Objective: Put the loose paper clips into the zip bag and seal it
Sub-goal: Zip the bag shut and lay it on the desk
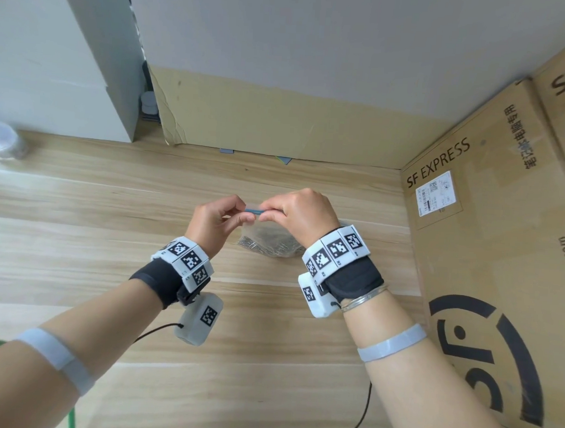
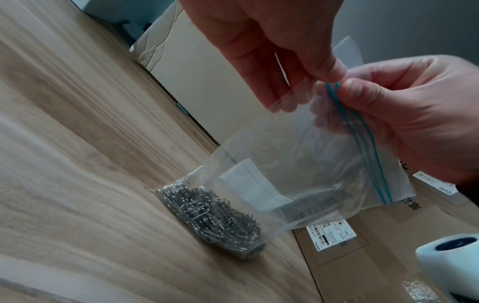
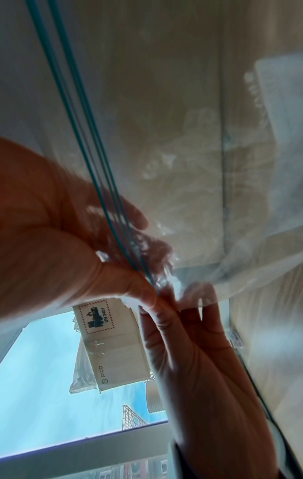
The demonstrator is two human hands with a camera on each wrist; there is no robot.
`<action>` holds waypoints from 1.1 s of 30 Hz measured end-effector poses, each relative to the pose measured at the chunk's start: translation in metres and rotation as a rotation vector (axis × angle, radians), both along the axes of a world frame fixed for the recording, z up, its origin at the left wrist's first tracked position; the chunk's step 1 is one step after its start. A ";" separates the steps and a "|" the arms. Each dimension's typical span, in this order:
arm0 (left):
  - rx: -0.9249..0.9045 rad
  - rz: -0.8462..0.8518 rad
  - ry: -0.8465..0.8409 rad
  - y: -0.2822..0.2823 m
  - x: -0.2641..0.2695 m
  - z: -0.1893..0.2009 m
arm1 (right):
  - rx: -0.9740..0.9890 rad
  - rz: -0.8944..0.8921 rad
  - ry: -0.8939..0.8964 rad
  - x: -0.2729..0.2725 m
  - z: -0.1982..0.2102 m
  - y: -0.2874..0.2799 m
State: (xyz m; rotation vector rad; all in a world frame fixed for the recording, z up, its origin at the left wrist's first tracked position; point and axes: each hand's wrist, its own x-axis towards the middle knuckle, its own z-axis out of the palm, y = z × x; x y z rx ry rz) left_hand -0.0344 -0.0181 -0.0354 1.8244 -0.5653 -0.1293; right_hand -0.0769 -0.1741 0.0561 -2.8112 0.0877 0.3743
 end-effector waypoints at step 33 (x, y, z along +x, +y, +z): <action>0.094 -0.227 -0.077 -0.004 0.009 0.000 | 0.044 -0.008 -0.091 -0.001 -0.004 -0.002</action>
